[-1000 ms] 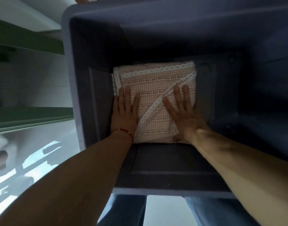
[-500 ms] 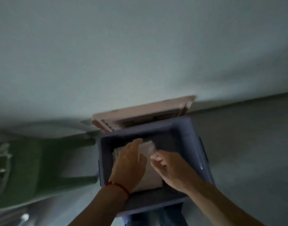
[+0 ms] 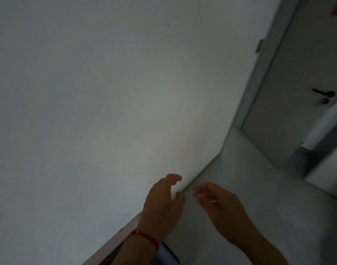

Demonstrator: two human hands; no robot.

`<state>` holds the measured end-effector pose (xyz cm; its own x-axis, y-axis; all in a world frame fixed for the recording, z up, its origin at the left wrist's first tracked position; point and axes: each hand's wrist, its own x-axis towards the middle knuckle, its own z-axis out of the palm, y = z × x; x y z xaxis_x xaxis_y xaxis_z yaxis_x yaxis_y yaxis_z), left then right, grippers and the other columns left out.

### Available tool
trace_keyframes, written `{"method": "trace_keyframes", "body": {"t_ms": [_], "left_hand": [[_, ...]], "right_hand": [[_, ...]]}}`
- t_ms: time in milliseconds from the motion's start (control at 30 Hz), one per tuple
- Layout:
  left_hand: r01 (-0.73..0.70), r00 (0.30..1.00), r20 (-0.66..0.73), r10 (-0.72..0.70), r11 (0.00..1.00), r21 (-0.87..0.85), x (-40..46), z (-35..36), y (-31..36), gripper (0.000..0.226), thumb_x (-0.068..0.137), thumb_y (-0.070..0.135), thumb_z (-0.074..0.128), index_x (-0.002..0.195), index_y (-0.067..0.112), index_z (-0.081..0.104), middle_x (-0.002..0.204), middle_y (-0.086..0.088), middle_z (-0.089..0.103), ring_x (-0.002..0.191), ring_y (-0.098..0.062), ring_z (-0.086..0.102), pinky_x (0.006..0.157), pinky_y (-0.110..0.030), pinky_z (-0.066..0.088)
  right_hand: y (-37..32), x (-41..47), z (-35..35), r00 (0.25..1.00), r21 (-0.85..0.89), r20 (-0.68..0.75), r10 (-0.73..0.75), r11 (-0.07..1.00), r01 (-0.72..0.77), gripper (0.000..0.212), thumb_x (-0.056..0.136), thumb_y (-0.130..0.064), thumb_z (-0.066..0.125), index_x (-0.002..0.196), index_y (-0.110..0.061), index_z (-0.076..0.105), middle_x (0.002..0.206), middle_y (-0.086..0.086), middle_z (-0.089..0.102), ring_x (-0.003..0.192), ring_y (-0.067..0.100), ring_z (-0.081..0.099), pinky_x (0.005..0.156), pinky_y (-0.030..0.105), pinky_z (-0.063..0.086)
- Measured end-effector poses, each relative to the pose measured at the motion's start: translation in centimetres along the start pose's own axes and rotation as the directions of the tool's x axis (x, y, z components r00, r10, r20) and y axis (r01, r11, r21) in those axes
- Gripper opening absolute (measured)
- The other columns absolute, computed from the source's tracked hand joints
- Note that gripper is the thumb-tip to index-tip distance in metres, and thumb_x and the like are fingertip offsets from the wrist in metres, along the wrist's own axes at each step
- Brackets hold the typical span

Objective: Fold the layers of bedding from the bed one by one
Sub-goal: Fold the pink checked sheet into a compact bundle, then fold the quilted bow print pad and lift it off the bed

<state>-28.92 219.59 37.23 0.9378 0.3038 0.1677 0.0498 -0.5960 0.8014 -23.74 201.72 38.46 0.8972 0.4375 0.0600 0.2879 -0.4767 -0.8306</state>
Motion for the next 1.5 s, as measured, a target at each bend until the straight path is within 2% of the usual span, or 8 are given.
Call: {"method": "trace_keyframes", "body": {"t_ms": [167, 300, 800, 933, 1067, 1233, 1367, 1500], "left_hand": [[-0.188, 0.968, 0.154, 0.198, 0.979, -0.075, 2.4, 4.5, 9.0, 0.053, 0.08, 0.034, 0.051, 0.132, 0.027, 0.056, 0.122, 0.01, 0.063, 0.112, -0.01, 0.058, 0.099, -0.032, 0.047], [-0.273, 0.929, 0.221, 0.298, 0.953, -0.134, 3.8, 11.2, 15.3, 0.04, 0.089, 0.017, 0.064, 0.128, 0.025, 0.059, 0.121, 0.013, 0.06, 0.11, -0.01, 0.057, 0.099, -0.03, 0.047], [-0.168, 0.739, 0.549, 0.39, 0.896, -0.411, 9.8, 48.3, 39.3, 0.032, 0.084, -0.004, 0.062, 0.099, 0.023, 0.069, 0.1, 0.013, 0.069, 0.09, 0.007, 0.061, 0.073, -0.002, 0.042], [-0.169, 0.672, 0.606, 0.425, 0.885, -0.433, 14.5, 56.2, 42.3, 0.03, 0.083, 0.01, 0.063, 0.093, 0.038, 0.061, 0.1, 0.018, 0.067, 0.089, 0.007, 0.061, 0.071, -0.003, 0.043], [-0.203, 0.568, 0.664, 0.487, 0.864, -0.461, 21.4, 64.6, 45.2, 0.033, 0.082, 0.015, 0.067, 0.095, 0.045, 0.06, 0.103, 0.024, 0.065, 0.093, 0.002, 0.062, 0.073, -0.006, 0.044], [-0.213, 0.356, 0.739, 0.572, 0.819, -0.532, 31.4, 74.8, 50.5, 0.035, 0.073, 0.035, 0.061, 0.108, 0.038, 0.065, 0.11, 0.021, 0.066, 0.099, 0.01, 0.059, 0.082, -0.012, 0.047], [-0.258, 0.154, 0.778, 0.609, 0.785, -0.563, 36.5, 82.0, 55.1, 0.035, 0.089, 0.019, 0.065, 0.122, 0.031, 0.062, 0.118, 0.021, 0.061, 0.107, 0.012, 0.056, 0.082, -0.002, 0.041], [-0.306, 0.016, 0.786, 0.618, 0.751, -0.584, 40.1, 89.8, 60.1, 0.035, 0.092, 0.02, 0.064, 0.124, 0.034, 0.058, 0.123, 0.014, 0.059, 0.115, -0.003, 0.055, 0.093, -0.019, 0.046]], "right_hand": [[2.1, -2.5, -8.7, 0.962, -0.027, -0.265, 0.064, 0.997, -0.074, 0.013, 0.099, -0.025, 0.064, 0.105, -0.033, 0.071, 0.096, -0.017, 0.074, 0.089, 0.0, 0.07, 0.08, 0.016, 0.055], [6.1, -4.7, -15.9, 0.897, 0.022, -0.424, 0.128, 0.991, -0.131, 0.013, 0.098, -0.023, 0.065, 0.102, -0.033, 0.071, 0.095, -0.018, 0.074, 0.089, -0.002, 0.068, 0.079, 0.013, 0.052], [30.2, -9.4, -44.5, 0.614, 0.227, -0.696, 0.371, 0.926, -0.301, 0.034, 0.094, -0.008, 0.068, 0.096, -0.042, 0.071, 0.09, -0.018, 0.075, 0.082, 0.01, 0.072, 0.077, 0.025, 0.058], [35.3, -6.3, -49.8, 0.547, 0.246, -0.735, 0.4, 0.91, -0.335, 0.027, 0.095, -0.007, 0.066, 0.093, -0.033, 0.073, 0.09, -0.014, 0.076, 0.083, 0.011, 0.073, 0.077, 0.028, 0.058], [40.4, -2.1, -56.0, 0.444, 0.267, -0.782, 0.437, 0.879, -0.396, 0.018, 0.095, -0.009, 0.068, 0.097, -0.026, 0.075, 0.088, -0.01, 0.077, 0.083, 0.011, 0.073, 0.079, 0.031, 0.06], [45.8, 3.8, -63.8, 0.221, 0.339, -0.847, 0.484, 0.81, -0.478, 0.015, 0.095, -0.016, 0.07, 0.096, -0.03, 0.074, 0.085, -0.01, 0.076, 0.079, 0.009, 0.073, 0.067, 0.023, 0.056], [50.0, 7.1, -69.0, 0.099, 0.385, -0.864, 0.493, 0.775, -0.501, 0.014, 0.095, -0.019, 0.069, 0.098, -0.031, 0.074, 0.089, -0.013, 0.077, 0.085, 0.007, 0.073, 0.078, 0.03, 0.058], [55.4, 10.1, -74.8, -0.02, 0.412, -0.881, 0.473, 0.745, -0.525, 0.013, 0.095, -0.02, 0.068, 0.098, -0.032, 0.073, 0.086, -0.014, 0.075, 0.084, 0.006, 0.072, 0.078, 0.033, 0.058]]}}
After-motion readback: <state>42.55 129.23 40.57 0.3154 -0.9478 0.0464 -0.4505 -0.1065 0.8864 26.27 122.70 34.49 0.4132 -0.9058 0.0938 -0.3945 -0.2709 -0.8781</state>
